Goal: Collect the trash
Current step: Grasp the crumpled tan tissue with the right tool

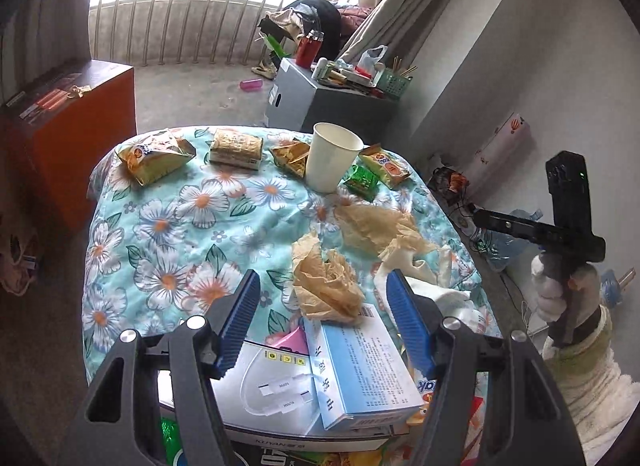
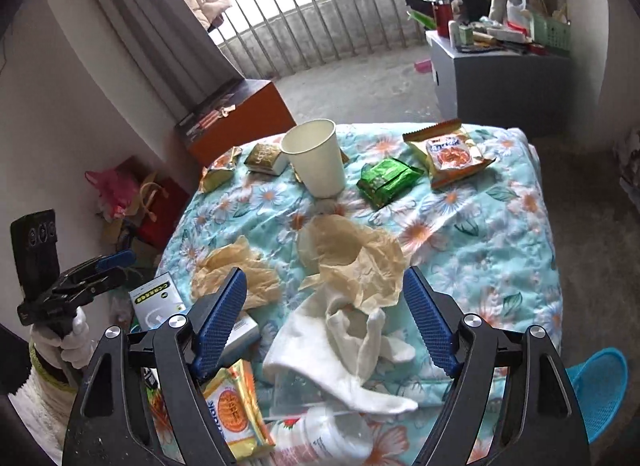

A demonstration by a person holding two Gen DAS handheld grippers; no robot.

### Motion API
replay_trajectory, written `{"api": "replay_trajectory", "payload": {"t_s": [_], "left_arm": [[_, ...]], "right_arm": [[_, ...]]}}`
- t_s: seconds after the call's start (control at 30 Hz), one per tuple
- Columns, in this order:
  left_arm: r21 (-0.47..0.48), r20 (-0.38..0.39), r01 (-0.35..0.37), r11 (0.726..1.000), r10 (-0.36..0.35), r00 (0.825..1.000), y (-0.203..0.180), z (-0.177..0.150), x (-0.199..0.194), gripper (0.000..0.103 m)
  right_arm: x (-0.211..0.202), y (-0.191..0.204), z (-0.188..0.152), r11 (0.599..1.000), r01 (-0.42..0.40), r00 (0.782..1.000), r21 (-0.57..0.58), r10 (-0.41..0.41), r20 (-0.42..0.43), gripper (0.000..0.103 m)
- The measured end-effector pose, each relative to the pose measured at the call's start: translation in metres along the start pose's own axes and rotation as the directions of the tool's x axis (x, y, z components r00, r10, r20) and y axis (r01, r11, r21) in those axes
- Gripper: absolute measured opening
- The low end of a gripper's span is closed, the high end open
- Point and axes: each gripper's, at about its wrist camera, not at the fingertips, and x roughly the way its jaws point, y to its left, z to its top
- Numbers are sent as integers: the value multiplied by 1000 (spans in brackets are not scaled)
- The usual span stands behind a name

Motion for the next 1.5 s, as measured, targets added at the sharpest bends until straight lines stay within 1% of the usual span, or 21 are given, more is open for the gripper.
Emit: {"api": "replay_trajectory", "payload": {"t_s": [0.07,0.13,0.2,0.27,0.37,0.4,0.43,0.6,0.73,0.83,0.9,1.0,1.1,1.17,1.2,1.23,1.27,1.3,1.37,1.43,1.5], "left_arm": [[-11,-13,1,1000,-1,1000,5,3,7,60],[-27,-29,4,1000,-5,1000,10,5,15,54],[-43,-48,15,999,-17,999,15,6,22,49],[-53,-62,9,999,-13,998,18,7,29,43],[-67,-71,19,998,-24,997,22,6,34,39],[-73,-72,24,997,-29,997,23,6,35,37],[-74,-70,28,997,-33,997,24,5,35,36],[-69,-48,29,997,-32,998,25,3,29,31],[-80,-19,16,997,-17,1000,28,1,18,31],[-98,1,15,995,-15,1000,31,-1,11,31],[-109,12,16,994,-15,1000,31,-4,7,31],[-122,22,16,992,-13,1000,33,-9,1,31],[-140,37,20,990,-15,999,36,-16,-5,31],[-149,47,24,988,-17,999,39,-21,-11,31],[-153,50,25,988,-17,999,41,-23,-14,31],[-155,54,23,988,-15,998,43,-25,-17,31],[-155,56,21,988,-12,998,45,-27,-19,31],[-155,58,17,988,-8,998,47,-29,-22,31],[-156,65,7,988,3,998,51,-31,-28,31],[-156,74,2,988,9,997,55,-34,-33,31],[-160,81,1,987,12,997,59,-36,-36,31]], "right_arm": [[31,-13,18,998,-1,996,69,7,-85,67],[60,-28,30,991,18,990,133,1,-143,59],[83,-36,38,988,45,982,150,-16,-188,57],[104,-43,43,983,72,972,167,-32,-232,52],[128,-48,41,980,104,956,168,-52,-290,31],[130,-48,39,979,113,954,169,-59,-293,15],[129,-48,38,979,110,955,170,-57,-290,3],[95,-23,43,991,51,983,128,-27,-179,0],[56,16,53,996,-46,996,72,52,-74,0],[30,54,59,990,-139,990,7,139,-4,0],[21,80,55,982,-185,983,-41,185,14,0],[32,108,43,973,-206,978,-102,205,-26,0],[68,125,23,975,-170,981,-145,153,-122,5],[91,120,13,976,-193,962,-103,168,-213,9],[101,116,11,976,-207,951,-67,184,-249,18],[105,117,6,974,-224,941,-40,206,-268,30],[107,117,5,970,-240,933,-23,224,-282,37],[108,117,5,970,-243,930,-19,227,-290,49],[111,120,6,975,-215,933,-56,188,-307,52],[113,124,4,980,-170,940,-102,130,-316,61],[121,125,2,983,-128,936,-134,75,-343,63]]}}
